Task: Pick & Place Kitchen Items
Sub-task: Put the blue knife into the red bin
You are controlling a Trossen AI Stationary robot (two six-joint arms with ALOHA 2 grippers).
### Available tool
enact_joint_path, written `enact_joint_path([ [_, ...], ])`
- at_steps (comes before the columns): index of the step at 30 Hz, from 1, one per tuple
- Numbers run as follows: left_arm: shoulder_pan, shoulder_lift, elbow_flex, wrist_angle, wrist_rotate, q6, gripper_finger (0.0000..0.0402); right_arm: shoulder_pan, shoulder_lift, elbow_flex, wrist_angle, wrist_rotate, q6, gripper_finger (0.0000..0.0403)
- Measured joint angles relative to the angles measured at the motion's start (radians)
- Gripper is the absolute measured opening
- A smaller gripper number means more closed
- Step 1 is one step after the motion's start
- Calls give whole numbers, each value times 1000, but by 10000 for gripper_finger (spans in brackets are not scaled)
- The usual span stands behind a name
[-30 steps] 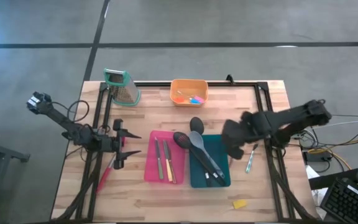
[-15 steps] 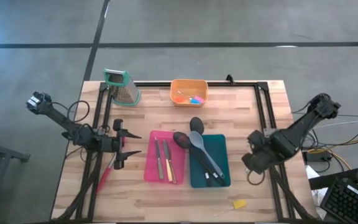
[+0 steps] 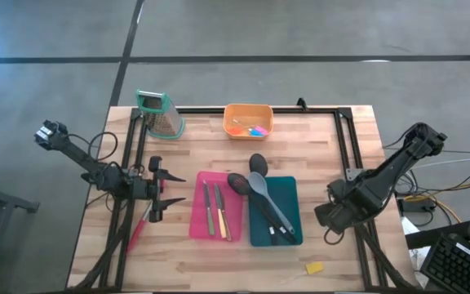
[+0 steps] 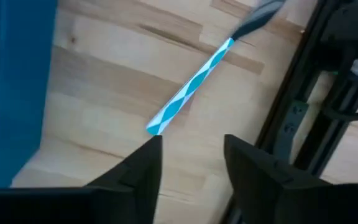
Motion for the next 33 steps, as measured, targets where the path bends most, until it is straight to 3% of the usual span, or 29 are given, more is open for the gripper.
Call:
enact_joint_path([
  [6,0,0,0,0,0,-17,237,0,0,-78,84,-1,83,220],
  [13,0,0,0,0,0,-17,237,0,0,-190,231,-1,85,247],
  [25,0,0,0,0,0,-32,237,-57,-2,-437,544,-9,69,220],
  [33,0,3,0,-1,0,-33,237,-66,-2,-451,542,-19,13,178],
])
